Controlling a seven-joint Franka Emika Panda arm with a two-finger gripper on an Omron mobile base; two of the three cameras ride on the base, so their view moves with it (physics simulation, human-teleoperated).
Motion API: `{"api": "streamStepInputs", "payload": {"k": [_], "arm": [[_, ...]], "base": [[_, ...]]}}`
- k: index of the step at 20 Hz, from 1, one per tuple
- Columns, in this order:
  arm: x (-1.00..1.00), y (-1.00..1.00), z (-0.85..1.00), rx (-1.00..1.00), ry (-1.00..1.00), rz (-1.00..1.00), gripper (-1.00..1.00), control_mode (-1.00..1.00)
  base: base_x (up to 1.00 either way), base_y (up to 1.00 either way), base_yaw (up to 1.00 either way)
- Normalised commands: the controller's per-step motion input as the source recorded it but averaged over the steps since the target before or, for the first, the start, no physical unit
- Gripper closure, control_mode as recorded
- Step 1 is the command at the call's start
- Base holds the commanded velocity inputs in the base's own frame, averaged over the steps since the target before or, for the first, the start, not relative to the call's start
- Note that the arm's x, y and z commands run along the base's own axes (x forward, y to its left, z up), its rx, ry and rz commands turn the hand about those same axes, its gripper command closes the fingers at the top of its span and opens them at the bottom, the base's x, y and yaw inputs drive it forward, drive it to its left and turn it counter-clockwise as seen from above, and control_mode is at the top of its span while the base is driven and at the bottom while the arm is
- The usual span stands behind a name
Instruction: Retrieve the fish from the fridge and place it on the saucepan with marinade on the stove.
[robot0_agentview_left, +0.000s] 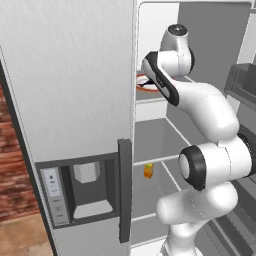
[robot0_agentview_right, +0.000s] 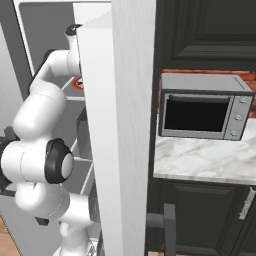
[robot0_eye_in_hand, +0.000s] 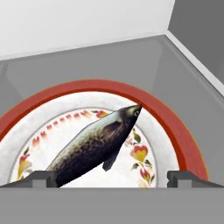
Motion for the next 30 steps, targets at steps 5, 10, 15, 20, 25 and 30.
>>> {"api": "streamStepInputs", "payload": {"k": [5, 10, 15, 20, 25, 30], "arm": [[0.11, 0.00, -0.01, 0.00, 0.08, 0.00, -1.00, -1.00], [0.07, 0.00, -0.02, 0.01, 0.08, 0.00, -1.00, -1.00], [0.17, 0.00, -0.12, 0.00, 0.01, 0.00, -1.00, -1.00], [0.20, 0.00, -0.10, 0.00, 0.00, 0.00, -1.00, -1.00], [0.06, 0.00, -0.06, 0.00, 0.03, 0.00, -1.00, -1.00], [0.02, 0.00, -0.08, 0.00, 0.03, 0.00, -1.00, -1.00]], "base": [[0.00, 0.00, 0.00], [0.00, 0.00, 0.00], [0.00, 0.00, 0.00], [0.00, 0.00, 0.00], [0.00, 0.00, 0.00], [0.00, 0.00, 0.00]]}}
